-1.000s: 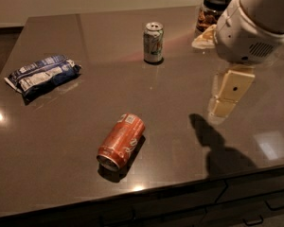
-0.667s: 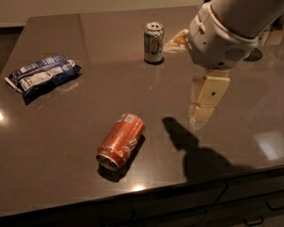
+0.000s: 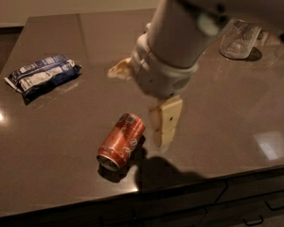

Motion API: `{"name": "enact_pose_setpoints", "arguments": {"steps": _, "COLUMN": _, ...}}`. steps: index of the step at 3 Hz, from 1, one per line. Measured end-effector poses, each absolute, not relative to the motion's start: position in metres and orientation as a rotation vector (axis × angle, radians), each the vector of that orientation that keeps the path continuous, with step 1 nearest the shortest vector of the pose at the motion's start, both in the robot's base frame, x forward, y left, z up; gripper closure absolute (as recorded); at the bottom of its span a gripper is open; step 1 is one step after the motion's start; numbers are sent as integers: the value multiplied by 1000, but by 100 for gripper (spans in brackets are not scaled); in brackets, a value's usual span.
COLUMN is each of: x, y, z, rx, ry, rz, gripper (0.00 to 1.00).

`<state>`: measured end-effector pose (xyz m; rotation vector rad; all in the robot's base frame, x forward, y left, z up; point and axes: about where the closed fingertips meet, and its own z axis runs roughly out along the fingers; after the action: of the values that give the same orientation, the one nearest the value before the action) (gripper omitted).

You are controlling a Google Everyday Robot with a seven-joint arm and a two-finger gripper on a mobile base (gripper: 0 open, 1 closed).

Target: Place coke can upright

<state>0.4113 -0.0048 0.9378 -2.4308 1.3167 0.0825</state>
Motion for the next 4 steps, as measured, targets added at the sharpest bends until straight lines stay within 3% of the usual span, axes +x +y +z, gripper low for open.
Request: {"name": "enact_pose_setpoints", "arguments": {"steps": 4, "x": 376, "y": 43, "z": 857, "rx": -2793, "ry": 1024, "rz": 41, "gripper": 0}}
